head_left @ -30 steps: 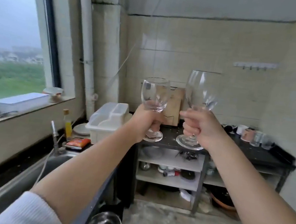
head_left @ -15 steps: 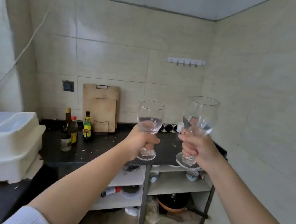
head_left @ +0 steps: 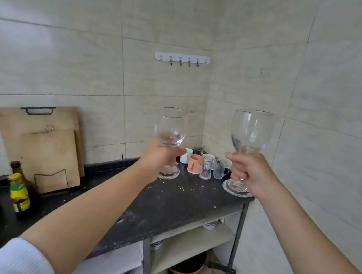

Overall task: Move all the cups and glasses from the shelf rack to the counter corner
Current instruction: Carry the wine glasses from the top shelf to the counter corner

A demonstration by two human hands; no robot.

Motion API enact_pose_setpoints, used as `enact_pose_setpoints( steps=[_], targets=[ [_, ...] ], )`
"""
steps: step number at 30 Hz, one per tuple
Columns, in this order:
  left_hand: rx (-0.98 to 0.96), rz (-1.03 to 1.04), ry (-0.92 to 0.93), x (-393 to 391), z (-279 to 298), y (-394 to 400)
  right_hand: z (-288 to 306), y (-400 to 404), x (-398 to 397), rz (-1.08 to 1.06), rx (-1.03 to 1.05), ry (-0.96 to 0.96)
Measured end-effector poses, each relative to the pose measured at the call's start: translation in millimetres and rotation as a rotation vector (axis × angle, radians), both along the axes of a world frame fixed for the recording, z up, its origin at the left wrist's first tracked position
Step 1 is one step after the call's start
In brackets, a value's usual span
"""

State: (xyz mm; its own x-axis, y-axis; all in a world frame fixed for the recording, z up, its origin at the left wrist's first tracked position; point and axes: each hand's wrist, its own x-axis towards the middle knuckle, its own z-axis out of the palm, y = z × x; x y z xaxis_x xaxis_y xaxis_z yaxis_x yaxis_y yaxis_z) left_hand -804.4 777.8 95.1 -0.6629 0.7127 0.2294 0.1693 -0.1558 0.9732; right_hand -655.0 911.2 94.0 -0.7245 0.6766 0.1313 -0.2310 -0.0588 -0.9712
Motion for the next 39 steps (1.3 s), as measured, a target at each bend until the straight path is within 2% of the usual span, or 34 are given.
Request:
enact_pose_setpoints(
  steps=[3, 6, 8, 12, 16, 19, 22, 24, 28, 31, 39],
  targets=[
    [-0.024, 0.044, -0.087, -29.0, -17.1, 37.3, -10.9, 38.0, -30.7, -0.099, -0.05, -0.044],
    [-0.096, 0.148, -0.097, -61.4, -30.3, 77.8, -26.7, 87.5, -64.3, -0.114, -0.084, -0.064],
    [-0.079, 0.243, -0.106, -89.7, -33.3, 112.4, -36.1, 130.6, -90.5, -0.112, -0.097, -0.069],
    [-0.016, 0.434, -0.121, -144.4, -33.8, 178.7, -52.5, 206.0, -136.9, -0.109, -0.064, -0.065],
    [-0.031, 0.522, -0.144, -189.0, -50.4, 240.8, -75.3, 265.8, -190.4, -0.11, 0.015, -0.119],
    [-0.141, 0.603, -0.098, -216.2, -72.9, 276.5, -98.9, 297.2, -234.7, -0.103, 0.129, -0.254],
    [-0.34, 0.69, 0.022, -247.4, -98.1, 301.6, -125.7, 319.5, -279.0, -0.101, 0.317, -0.467],
    [-0.448, 0.695, 0.017, -272.6, -117.4, 316.3, -142.3, 334.1, -309.3, -0.075, 0.418, -0.558],
    [-0.528, 0.651, -0.175, -321.7, -156.7, 335.4, -173.3, 358.1, -358.2, -0.014, 0.381, -0.58],
    [-0.672, 0.612, -0.136, -359.7, -180.9, 349.6, -195.2, 372.1, -395.2, -0.045, 0.247, -0.601],
    [-0.576, 0.515, -0.345, -419.9, -243.0, 384.1, -245.1, 402.9, -480.8, -0.013, -0.037, -0.752]
  ],
)
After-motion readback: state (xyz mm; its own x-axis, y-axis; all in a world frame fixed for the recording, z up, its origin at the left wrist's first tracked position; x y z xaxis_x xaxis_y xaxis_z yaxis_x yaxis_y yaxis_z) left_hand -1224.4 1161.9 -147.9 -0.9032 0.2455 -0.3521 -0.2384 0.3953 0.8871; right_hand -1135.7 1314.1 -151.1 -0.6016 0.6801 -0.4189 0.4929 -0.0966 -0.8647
